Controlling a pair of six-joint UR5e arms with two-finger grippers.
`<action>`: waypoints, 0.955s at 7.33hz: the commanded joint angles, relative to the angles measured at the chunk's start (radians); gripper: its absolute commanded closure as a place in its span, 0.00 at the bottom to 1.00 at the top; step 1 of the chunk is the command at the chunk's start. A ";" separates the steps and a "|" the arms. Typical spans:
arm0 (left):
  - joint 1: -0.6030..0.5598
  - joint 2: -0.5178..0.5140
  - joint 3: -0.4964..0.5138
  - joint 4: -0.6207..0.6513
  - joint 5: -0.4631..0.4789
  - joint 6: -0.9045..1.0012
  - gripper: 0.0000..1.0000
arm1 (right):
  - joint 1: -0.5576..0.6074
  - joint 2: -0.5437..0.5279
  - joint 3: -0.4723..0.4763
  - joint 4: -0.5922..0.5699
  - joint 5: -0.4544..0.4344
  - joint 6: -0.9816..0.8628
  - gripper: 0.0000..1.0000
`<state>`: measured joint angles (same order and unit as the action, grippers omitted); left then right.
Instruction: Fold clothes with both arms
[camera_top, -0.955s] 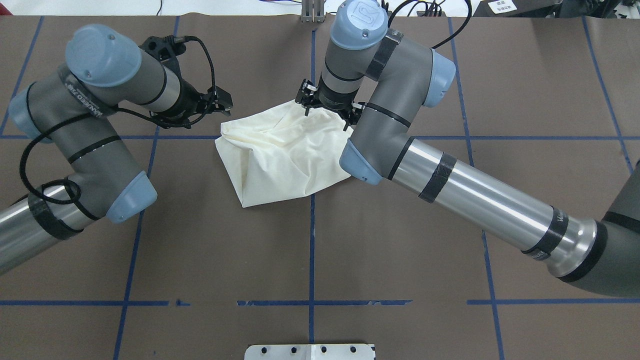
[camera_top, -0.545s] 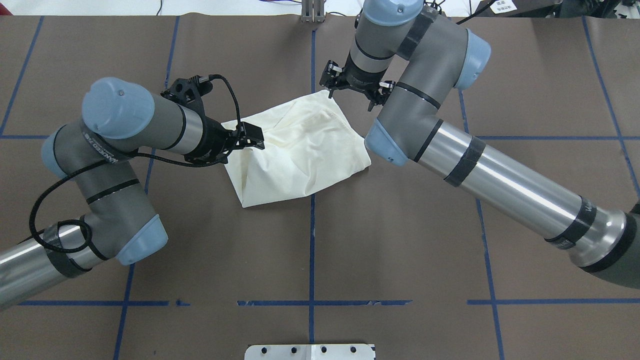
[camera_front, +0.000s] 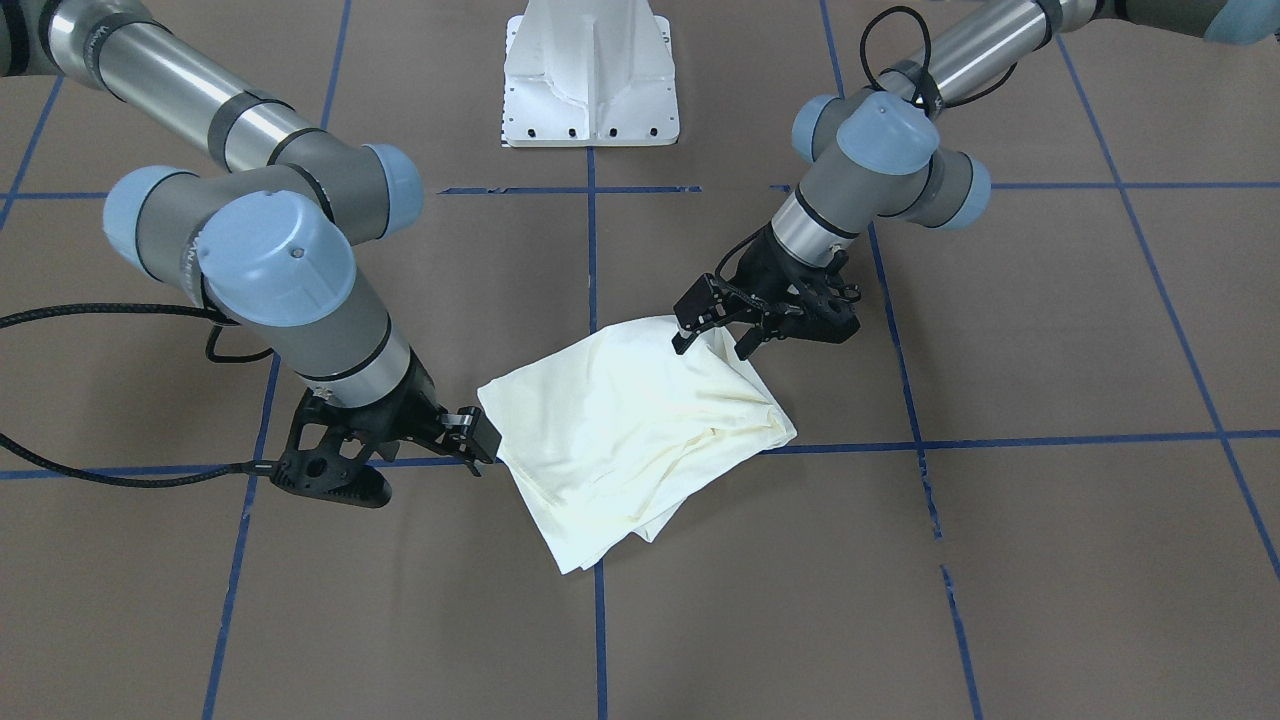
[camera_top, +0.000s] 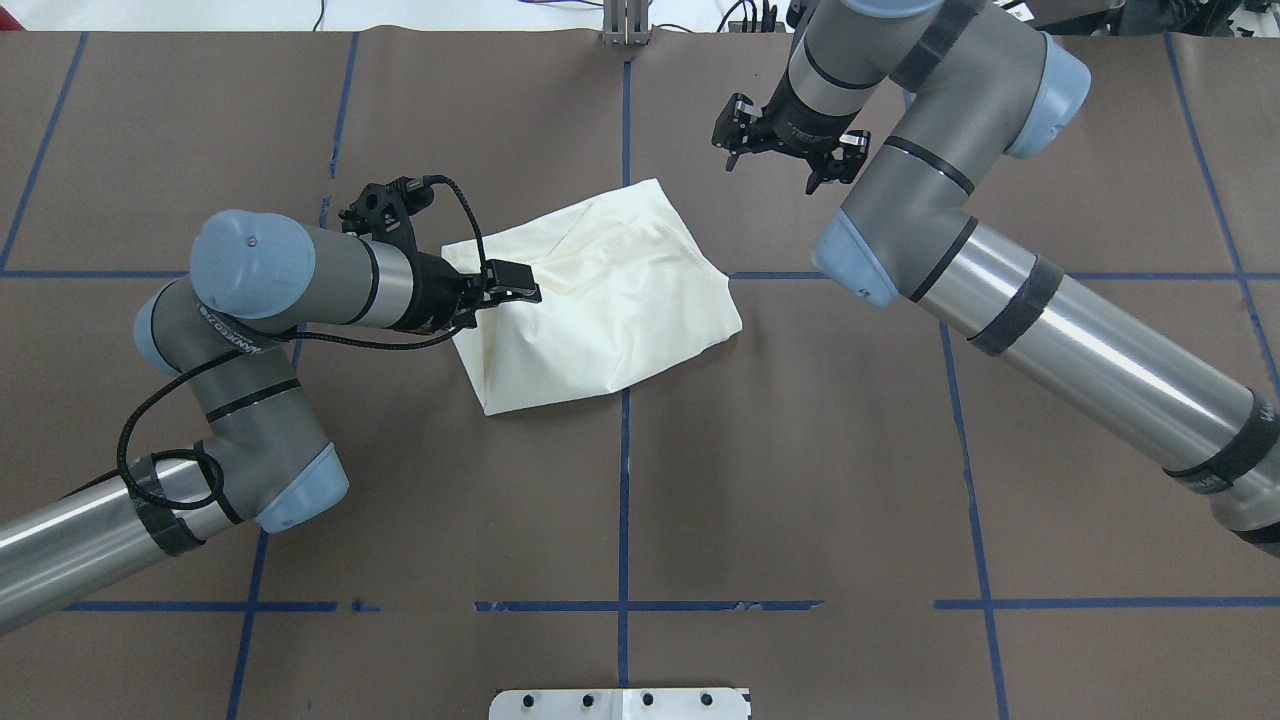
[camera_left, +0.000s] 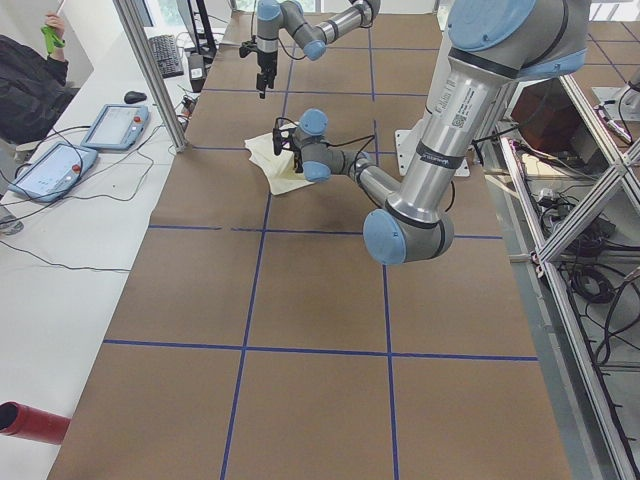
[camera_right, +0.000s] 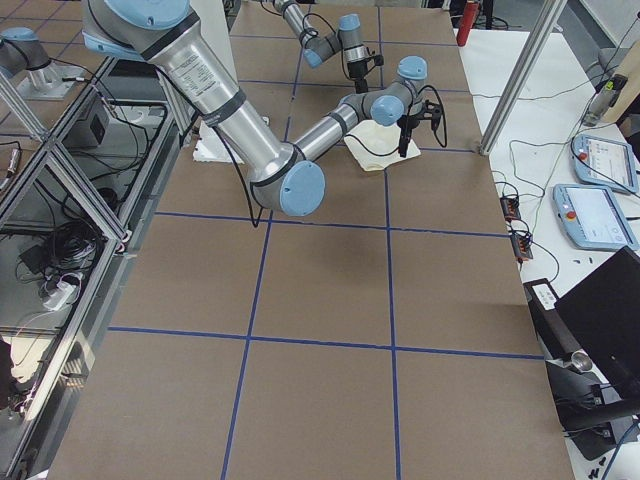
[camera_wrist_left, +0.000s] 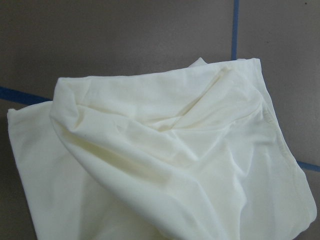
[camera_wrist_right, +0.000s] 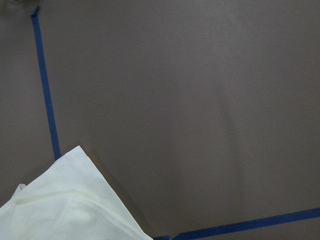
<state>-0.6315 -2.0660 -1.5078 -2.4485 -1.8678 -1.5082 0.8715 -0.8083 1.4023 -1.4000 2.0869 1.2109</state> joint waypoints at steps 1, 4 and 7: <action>0.004 -0.012 0.028 -0.044 0.009 -0.003 0.00 | 0.024 -0.029 0.017 -0.005 0.005 -0.045 0.00; 0.080 -0.017 0.031 -0.075 0.010 -0.016 0.00 | 0.044 -0.040 0.018 -0.005 0.013 -0.054 0.00; 0.101 -0.020 0.020 -0.080 0.009 -0.039 0.00 | 0.056 -0.052 0.018 -0.004 0.015 -0.068 0.00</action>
<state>-0.5413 -2.0855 -1.4820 -2.5254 -1.8587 -1.5351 0.9226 -0.8576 1.4208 -1.4038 2.1009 1.1485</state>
